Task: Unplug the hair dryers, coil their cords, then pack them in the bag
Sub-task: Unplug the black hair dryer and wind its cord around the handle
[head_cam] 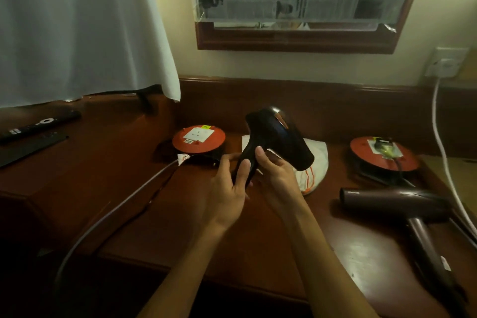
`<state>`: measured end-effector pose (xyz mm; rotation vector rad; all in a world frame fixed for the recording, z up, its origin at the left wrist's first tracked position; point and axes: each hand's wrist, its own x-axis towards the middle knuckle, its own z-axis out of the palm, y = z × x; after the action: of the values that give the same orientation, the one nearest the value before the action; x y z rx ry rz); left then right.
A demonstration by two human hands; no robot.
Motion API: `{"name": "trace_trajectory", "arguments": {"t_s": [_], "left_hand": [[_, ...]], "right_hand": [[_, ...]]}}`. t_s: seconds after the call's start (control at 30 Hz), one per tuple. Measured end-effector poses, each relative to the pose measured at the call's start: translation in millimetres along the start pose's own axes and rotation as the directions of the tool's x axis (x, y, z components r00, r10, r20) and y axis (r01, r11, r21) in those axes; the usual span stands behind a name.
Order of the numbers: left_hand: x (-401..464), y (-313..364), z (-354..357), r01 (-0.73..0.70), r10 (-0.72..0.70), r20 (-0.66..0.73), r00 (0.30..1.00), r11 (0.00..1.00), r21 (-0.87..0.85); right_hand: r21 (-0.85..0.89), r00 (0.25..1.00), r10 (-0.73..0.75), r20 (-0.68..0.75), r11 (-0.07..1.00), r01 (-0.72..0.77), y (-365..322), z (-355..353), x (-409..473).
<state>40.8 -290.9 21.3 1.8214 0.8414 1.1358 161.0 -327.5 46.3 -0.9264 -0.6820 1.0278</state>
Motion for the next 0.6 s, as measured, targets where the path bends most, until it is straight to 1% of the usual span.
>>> {"name": "trace_trajectory", "arguments": {"t_s": [0.07, 0.17, 0.23, 0.27, 0.3, 0.37, 0.4, 0.47, 0.53, 0.6], "left_hand": [[-4.2, -9.0, 10.3, 0.054, -0.053, 0.021, 0.998, 0.998, -0.038], [-2.9, -19.4, 26.2, 0.202, -0.208, -0.017, 0.978, 0.963, -0.18], [2.0, -20.2, 31.7, 0.231, -0.234, 0.013, 0.972, 0.946, -0.226], [5.0, -20.4, 33.5, 0.234, -0.23, 0.043, 0.972, 0.939, -0.254], [7.9, -19.9, 34.6, 0.234, -0.222, 0.074, 0.972, 0.934, -0.271], [16.6, -24.0, 37.7, 0.237, -0.212, 0.123, 0.97, 0.936, -0.262], [21.6, -26.9, 39.6, 0.256, -0.225, 0.144, 0.964, 0.933, -0.255], [29.8, -31.4, 42.6, 0.32, -0.276, 0.19, 0.942, 0.912, -0.258], [33.2, -36.7, 45.3, 0.412, -0.344, 0.264, 0.901, 0.868, -0.277], [31.7, -42.3, 48.3, 0.505, -0.413, 0.334, 0.847, 0.82, -0.268]], "right_hand": [[-0.047, 0.996, -0.028, -0.087, 0.999, 0.024, -9.0, -2.5, 5.1], [-0.125, 0.99, -0.065, -0.126, 0.991, 0.049, -10.7, -7.3, 16.6], [-0.223, 0.979, -0.128, -0.161, 0.971, 0.091, -9.9, -7.8, 23.7], [-0.247, 0.977, -0.154, -0.149, 0.962, 0.114, -9.9, -9.2, 27.7], [-0.223, 0.981, -0.157, -0.111, 0.966, 0.13, -10.4, -12.4, 31.0], [-0.1, 0.995, -0.085, -0.044, 0.992, 0.08, -13.0, -18.5, 37.5], [-0.077, 0.999, -0.039, -0.025, 0.996, 0.037, -12.3, -22.0, 41.8], [-0.164, 1.0, 0.007, -0.014, 0.986, -0.01, -6.2, -25.7, 48.3], [-0.268, 0.999, -0.007, -0.037, 0.963, -0.004, 3.2, -28.2, 53.7], [-0.329, 0.997, -0.022, -0.077, 0.944, -0.005, 11.3, -30.9, 59.8]]}}
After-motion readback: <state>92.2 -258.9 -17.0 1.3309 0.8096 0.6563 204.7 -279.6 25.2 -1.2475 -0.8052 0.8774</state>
